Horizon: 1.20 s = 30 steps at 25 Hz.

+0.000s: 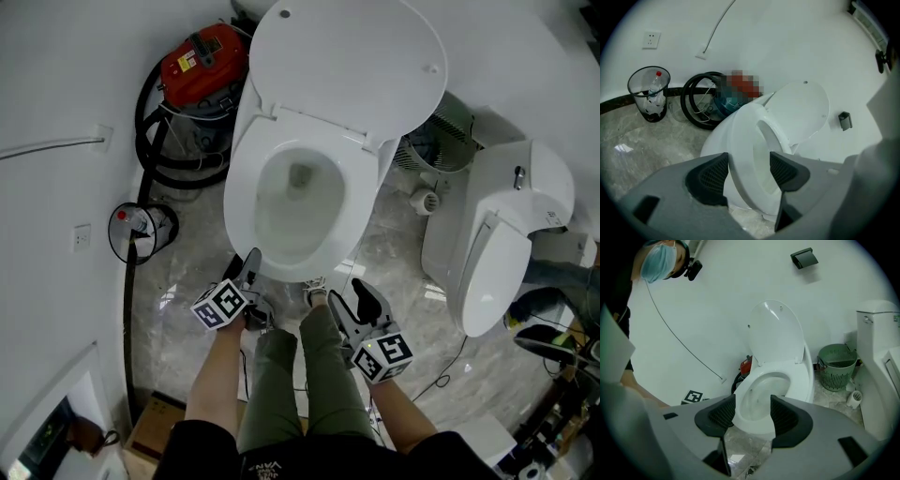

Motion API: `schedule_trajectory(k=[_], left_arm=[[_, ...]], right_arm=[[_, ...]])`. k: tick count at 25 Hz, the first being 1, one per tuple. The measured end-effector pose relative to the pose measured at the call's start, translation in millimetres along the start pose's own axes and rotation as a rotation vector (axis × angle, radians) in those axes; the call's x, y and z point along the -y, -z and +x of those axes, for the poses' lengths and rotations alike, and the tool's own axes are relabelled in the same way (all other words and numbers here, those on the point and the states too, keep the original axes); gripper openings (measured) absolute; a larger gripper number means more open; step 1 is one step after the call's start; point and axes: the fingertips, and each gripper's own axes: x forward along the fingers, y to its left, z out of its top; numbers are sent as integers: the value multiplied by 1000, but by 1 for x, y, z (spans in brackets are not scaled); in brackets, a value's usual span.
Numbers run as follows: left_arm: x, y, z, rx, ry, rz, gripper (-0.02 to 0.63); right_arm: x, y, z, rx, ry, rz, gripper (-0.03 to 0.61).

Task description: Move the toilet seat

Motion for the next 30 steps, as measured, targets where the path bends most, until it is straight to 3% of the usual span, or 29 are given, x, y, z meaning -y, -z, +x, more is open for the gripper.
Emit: schedule_trajectory(k=[12,30], left_arm=[[66,-39,-45,84,104,-17,290],[196,-121,-75,204,241,70,296]], right_arm=[[-15,-32,-10,15,-5,7,218],[-22,-105,-25,24,-55,-1,218]])
